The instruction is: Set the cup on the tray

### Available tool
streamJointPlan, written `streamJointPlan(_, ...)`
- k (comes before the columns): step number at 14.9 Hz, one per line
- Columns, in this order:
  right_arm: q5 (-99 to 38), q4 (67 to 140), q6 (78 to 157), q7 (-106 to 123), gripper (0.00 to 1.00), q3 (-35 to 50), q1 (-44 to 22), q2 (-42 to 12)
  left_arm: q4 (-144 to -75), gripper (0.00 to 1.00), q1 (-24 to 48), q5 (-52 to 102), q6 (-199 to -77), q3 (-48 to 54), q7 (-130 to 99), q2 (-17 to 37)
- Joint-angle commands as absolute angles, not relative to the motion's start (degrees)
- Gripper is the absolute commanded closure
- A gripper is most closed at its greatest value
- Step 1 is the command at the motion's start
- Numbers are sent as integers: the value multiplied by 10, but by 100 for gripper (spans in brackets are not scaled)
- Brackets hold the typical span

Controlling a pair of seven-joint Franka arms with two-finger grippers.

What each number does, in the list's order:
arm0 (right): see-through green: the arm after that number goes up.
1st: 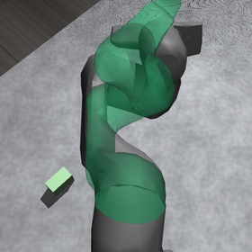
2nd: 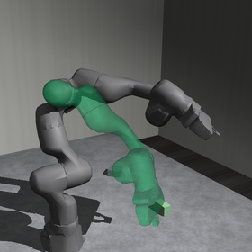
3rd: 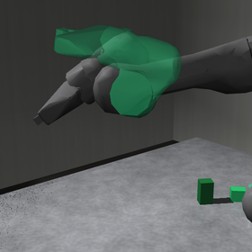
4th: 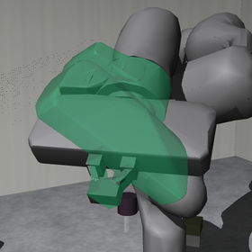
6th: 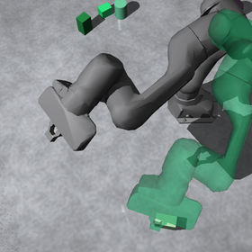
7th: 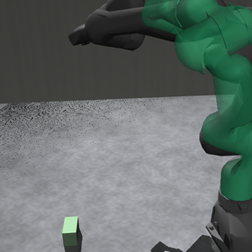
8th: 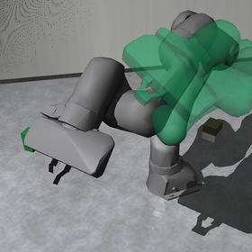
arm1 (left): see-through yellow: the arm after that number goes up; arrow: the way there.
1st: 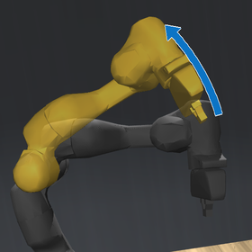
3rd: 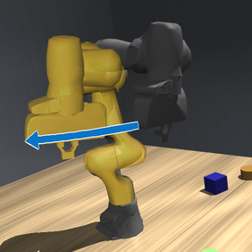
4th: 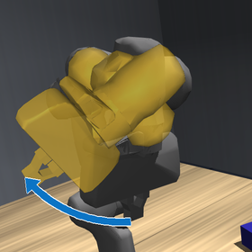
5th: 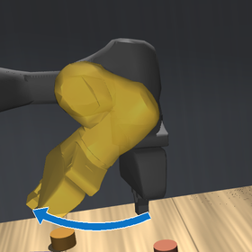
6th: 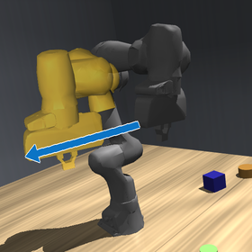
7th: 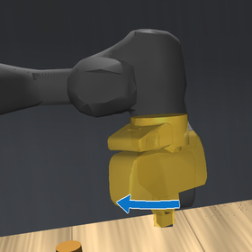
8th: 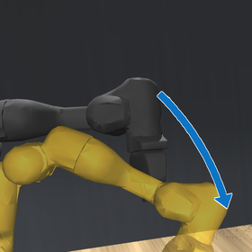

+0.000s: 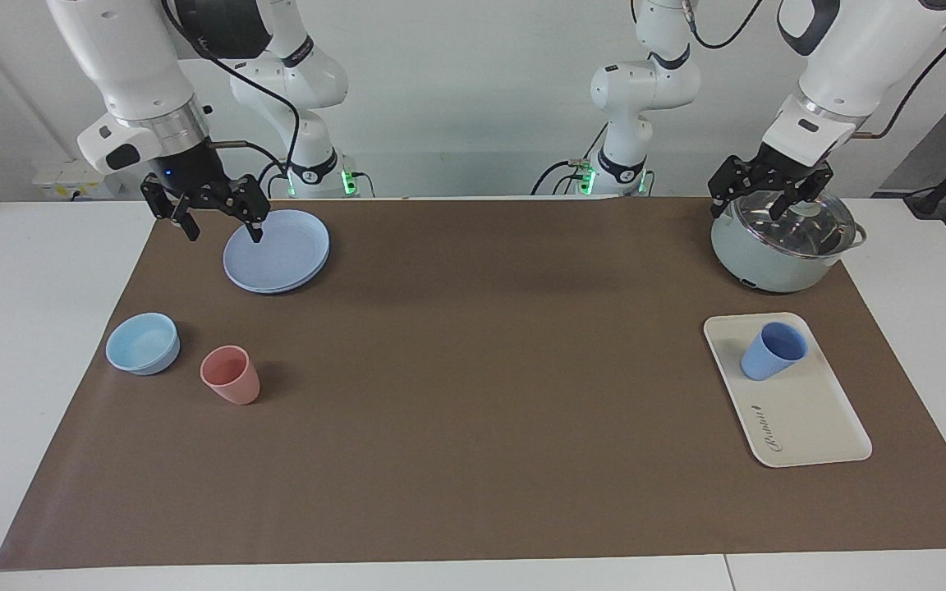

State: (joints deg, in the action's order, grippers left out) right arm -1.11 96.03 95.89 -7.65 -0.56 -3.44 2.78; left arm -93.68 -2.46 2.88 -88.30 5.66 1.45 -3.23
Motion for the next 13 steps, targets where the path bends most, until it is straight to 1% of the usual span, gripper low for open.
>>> streamJointPlan(1,-8,957,931,-39,0,-4,-33,34,-954,0,-28,15,-891,59,21,-48)
streamJointPlan(13,-11,964,937,-18,0,0,-33,37,-957,0,-21,-8,-899,59,-4,-49)
